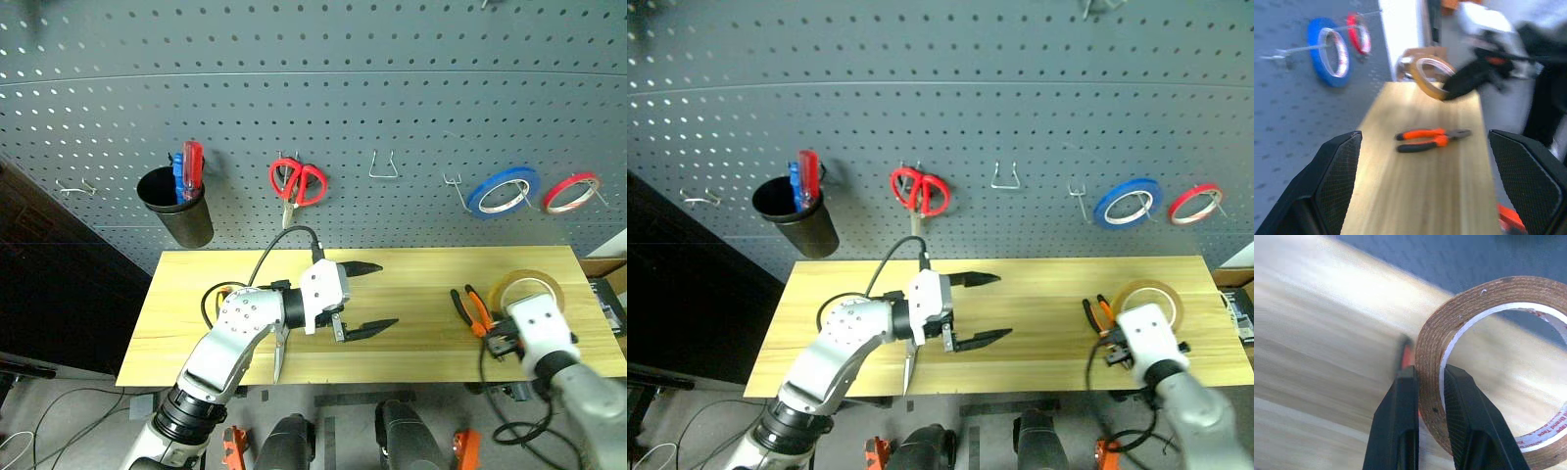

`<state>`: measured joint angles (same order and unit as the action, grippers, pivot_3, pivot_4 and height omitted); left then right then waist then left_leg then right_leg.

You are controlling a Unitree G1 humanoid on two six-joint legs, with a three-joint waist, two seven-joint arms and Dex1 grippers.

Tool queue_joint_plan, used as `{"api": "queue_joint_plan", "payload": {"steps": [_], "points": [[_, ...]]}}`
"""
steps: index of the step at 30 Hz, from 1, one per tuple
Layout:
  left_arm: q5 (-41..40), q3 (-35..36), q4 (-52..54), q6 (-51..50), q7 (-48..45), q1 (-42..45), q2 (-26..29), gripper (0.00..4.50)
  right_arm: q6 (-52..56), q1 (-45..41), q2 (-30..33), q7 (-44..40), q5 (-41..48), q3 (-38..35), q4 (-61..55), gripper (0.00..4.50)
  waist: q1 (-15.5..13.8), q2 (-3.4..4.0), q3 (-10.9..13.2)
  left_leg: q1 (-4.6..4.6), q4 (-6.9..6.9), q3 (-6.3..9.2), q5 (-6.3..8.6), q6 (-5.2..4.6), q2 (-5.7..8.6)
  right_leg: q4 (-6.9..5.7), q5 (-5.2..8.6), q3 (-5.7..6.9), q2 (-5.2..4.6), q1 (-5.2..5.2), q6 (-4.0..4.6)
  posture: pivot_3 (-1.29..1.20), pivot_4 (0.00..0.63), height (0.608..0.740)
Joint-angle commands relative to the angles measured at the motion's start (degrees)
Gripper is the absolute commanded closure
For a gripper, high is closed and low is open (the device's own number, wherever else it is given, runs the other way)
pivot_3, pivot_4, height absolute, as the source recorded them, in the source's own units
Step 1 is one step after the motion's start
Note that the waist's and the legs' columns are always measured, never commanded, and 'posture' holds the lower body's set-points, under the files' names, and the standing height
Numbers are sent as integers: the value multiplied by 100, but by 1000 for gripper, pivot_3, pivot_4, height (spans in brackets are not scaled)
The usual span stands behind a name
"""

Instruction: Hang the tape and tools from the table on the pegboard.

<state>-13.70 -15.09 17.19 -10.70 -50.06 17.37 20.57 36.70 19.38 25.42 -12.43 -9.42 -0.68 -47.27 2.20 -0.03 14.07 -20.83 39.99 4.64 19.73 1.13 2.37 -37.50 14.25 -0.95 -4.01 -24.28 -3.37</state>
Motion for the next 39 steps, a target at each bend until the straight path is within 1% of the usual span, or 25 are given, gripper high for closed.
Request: {"api": "queue_joint_plan", "payload": {"steps": [1,3,6,8,12,15,17,20,22,23,26,27,31,32,33,36,37,39], "points": [[-224,304,73,84,151,-112,-24,101,-686,-288,138,526,-1274,801,-480,4058,19,-21,-30,1,0,0,-1,0,2,0,0,1,3,0,0,-122,199,740],[-205,336,52,115,171,-135,-1,101,-869,-628,145,541,-1564,1012,-391,4058,29,-35,-40,3,1,1,-2,2,0,0,0,3,6,1,0,-116,196,740],[-267,424,49,89,304,-81,-75,101,-1024,-1223,62,447,-1555,942,-74,4058,37,-43,-50,3,0,5,-5,4,0,0,-1,6,8,1,1,-105,193,740],[-317,446,41,69,325,-25,-114,101,-1244,-1537,72,346,-1397,841,309,4058,30,-51,-55,3,-1,8,-5,4,-3,0,-1,10,10,1,2,-91,190,740],[-314,452,15,61,393,25,-148,101,-2092,-2074,223,147,-992,613,1383,4058,12,-53,-56,0,-4,7,-4,2,2,11,-2,9,9,4,3,-84,189,740],[-276,451,-24,67,430,76,-171,101,-2548,-2483,233,23,-694,464,2109,4058,13,-53,-56,-1,-10,8,-3,1,-1,18,-2,10,10,4,4,-76,190,740],[-237,420,-45,93,451,85,-188,101,-2831,-2838,232,-110,-471,409,2830,4058,19,-54,-56,-1,-10,3,-3,0,1,17,-2,8,10,3,4,-69,195,740],[-182,376,-72,136,495,97,-217,101,-3168,-3126,221,-194,-301,354,3512,4058,38,-54,-57,0,-10,2,-3,-1,0,15,-3,7,10,4,4,-69,195,740],[-163,371,-83,140,516,117,-234,101,-3275,-3224,171,-211,-230,316,3652,3343,38,-53,-57,-1,-12,3,-3,-1,-4,15,-3,9,13,1,5,-63,195,740],[-152,369,-88,146,522,119,-238,101,-3295,-3232,151,-218,-219,314,3652,3078,37,-54,-57,-2,-12,1,-3,-1,-3,13,-3,7,13,-1,4,-64,200,740],[-112,357,-124,173,547,116,-249,101,-3214,-3048,49,-203,-238,331,3436,2111,35,-54,-57,-3,-11,1,-3,-1,-2,14,-3,7,10,-1,4,-68,206,740],[-99,349,-141,183,550,117,-250,101,-3123,-2891,8,-161,-308,341,3266,1875,27,-54,-57,-3,-10,1,-3,-2,-2,14,-3,6,10,0,4,-68,206,740],[127,241,-293,280,517,109,-138,101,-2435,-2021,-448,187,-344,121,2518,597,-22,-51,-58,-2,-10,7,-3,-1,-4,6,-2,9,9,-1,4,-78,211,740],[237,161,-375,368,422,113,-44,101,-1989,-1651,-656,241,-239,22,2401,239,-29,-51,-58,-3,-9,6,-3,-1,-2,5,-2,8,9,-1,5,-78,211,740],[295,111,-434,433,346,120,19,101,-1574,-1408,-832,275,-134,-92,2335,10,-39,-52,-59,-2,-7,5,-3,-1,-2,4,-2,7,8,0,4,-78,211,740],[314,79,-541,468,262,167,94,101,-493,-1215,-1102,163,136,-350,2250,10,-34,-51,-60,-1,-4,7,-3,-1,-1,0,-2,6,8,1,5,-89,220,740],[213,161,-580,243,374,249,11,101,7,-1310,-1096,212,67,-440,2279,10,-16,-51,-59,0,-1,3,-4,-3,3,-5,-2,1,6,0,5,-91,223,740],[106,264,-666,-73,541,444,-136,101,559,-1599,-1018,111,225,-638,2463,10,16,-52,-59,5,4,-5,-8,-10,7,-17,-3,-6,2,0,5,-94,226,740]]}}
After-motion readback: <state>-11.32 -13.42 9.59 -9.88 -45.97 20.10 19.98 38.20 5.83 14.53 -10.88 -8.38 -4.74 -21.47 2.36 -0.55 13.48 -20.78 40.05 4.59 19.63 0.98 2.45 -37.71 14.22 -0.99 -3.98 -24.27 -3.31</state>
